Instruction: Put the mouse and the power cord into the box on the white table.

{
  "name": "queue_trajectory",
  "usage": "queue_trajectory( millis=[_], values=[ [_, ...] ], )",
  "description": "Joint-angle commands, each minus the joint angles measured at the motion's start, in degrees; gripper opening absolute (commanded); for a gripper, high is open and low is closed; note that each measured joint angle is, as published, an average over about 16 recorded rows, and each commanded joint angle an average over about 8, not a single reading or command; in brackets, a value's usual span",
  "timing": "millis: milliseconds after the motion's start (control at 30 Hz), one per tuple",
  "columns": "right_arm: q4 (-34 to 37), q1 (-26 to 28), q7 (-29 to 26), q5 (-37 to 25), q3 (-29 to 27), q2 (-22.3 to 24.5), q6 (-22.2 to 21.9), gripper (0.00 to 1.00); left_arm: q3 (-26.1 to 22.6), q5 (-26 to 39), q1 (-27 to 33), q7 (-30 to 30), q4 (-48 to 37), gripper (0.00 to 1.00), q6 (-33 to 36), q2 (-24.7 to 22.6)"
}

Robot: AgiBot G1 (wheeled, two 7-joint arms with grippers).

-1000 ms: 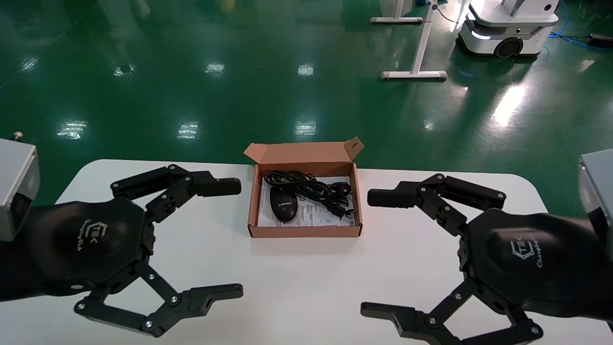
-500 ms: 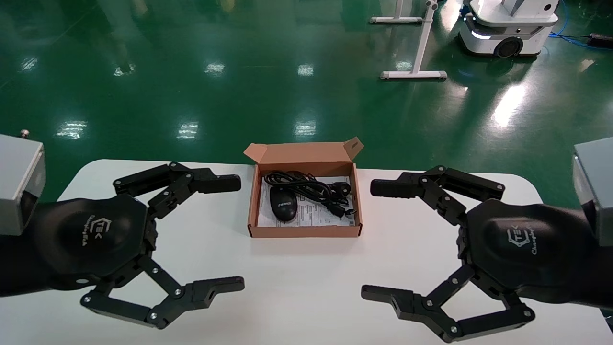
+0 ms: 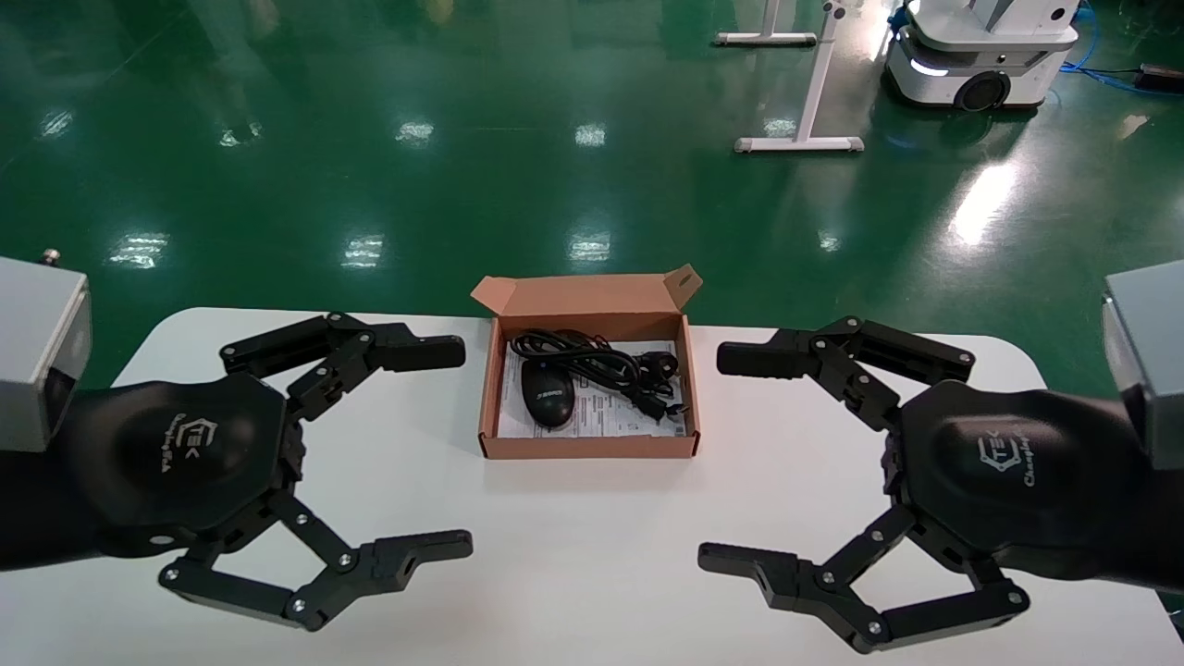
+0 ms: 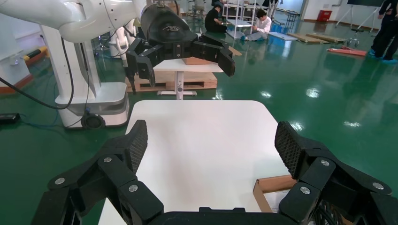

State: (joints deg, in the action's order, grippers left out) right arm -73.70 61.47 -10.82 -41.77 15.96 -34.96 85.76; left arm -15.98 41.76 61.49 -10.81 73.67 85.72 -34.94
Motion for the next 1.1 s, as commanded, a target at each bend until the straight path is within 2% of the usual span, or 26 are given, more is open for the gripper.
queue_trajectory(
  millis=[33,1100],
  values=[
    [0.0,0.0,0.0,0.0,0.0,0.0,0.0,1.00,0.0,0.0,0.0,0.0,0.0,1.00,0.0,0.0],
    [0.2,0.1,0.1,-0.1,0.1,-0.1,-0.1,1.00,0.0,0.1,0.1,0.1,-0.1,1.00,-0.1,-0.1]
  ],
)
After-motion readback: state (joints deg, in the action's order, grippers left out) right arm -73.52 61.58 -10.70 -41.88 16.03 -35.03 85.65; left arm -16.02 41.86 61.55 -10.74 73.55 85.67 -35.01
